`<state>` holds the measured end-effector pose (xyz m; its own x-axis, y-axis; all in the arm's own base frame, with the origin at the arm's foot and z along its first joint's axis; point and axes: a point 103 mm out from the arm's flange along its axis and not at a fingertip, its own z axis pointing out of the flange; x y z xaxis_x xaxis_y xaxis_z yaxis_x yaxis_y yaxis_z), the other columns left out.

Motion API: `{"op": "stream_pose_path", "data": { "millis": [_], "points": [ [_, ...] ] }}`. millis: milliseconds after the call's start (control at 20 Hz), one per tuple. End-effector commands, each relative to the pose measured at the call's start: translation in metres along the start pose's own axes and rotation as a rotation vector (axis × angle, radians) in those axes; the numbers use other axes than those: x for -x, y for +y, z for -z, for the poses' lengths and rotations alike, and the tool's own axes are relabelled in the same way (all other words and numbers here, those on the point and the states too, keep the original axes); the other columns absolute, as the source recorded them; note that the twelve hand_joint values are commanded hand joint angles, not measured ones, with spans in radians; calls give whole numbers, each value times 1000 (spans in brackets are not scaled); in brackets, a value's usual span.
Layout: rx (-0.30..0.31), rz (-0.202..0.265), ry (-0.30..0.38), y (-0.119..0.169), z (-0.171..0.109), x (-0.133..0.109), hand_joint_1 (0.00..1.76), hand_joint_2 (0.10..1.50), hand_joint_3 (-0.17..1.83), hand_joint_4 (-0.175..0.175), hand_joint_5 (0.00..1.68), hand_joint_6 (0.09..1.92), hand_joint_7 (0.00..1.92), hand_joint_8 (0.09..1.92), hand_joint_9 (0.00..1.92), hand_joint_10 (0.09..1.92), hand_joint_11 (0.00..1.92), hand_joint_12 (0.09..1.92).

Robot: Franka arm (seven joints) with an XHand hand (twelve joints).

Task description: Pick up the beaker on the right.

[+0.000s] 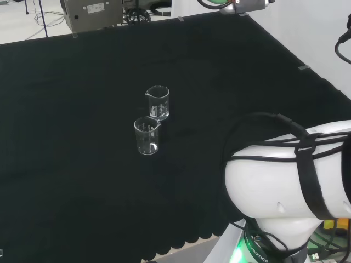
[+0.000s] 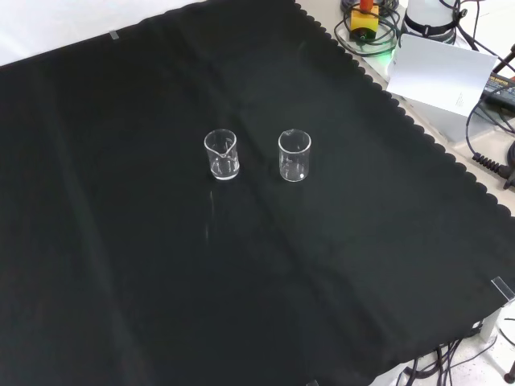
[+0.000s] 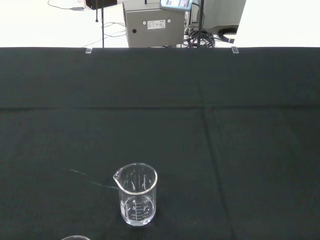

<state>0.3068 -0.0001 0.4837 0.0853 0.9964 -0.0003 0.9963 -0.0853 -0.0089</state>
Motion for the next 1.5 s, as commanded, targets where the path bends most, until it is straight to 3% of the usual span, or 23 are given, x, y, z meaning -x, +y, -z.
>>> {"op": "stream_pose_path", "data": {
  "millis": [50,200,650,850,1000,1200,1500],
  "points": [
    [7,-1,-7,0,0,1,204,1305,1,-38,261,125,31,579,429,87,8,1397],
    [2,-3,-10,2,-1,0,58,1387,39,-29,272,87,8,542,391,87,4,1384],
    [-17,-26,-2,14,-18,5,44,1395,42,-29,288,87,11,538,371,105,7,1382],
    [-39,-47,18,25,-39,9,51,1391,41,-29,302,87,11,543,218,478,6,1389],
    [-44,-50,42,35,-57,12,60,1387,40,-29,304,87,14,549,181,592,8,1394],
    [-30,-39,72,49,-86,14,152,1350,23,-37,328,87,67,577,214,647,23,1401],
    [-48,9,155,77,-146,27,458,1227,-38,-52,423,87,287,687,500,689,128,1400]
  ]
}}
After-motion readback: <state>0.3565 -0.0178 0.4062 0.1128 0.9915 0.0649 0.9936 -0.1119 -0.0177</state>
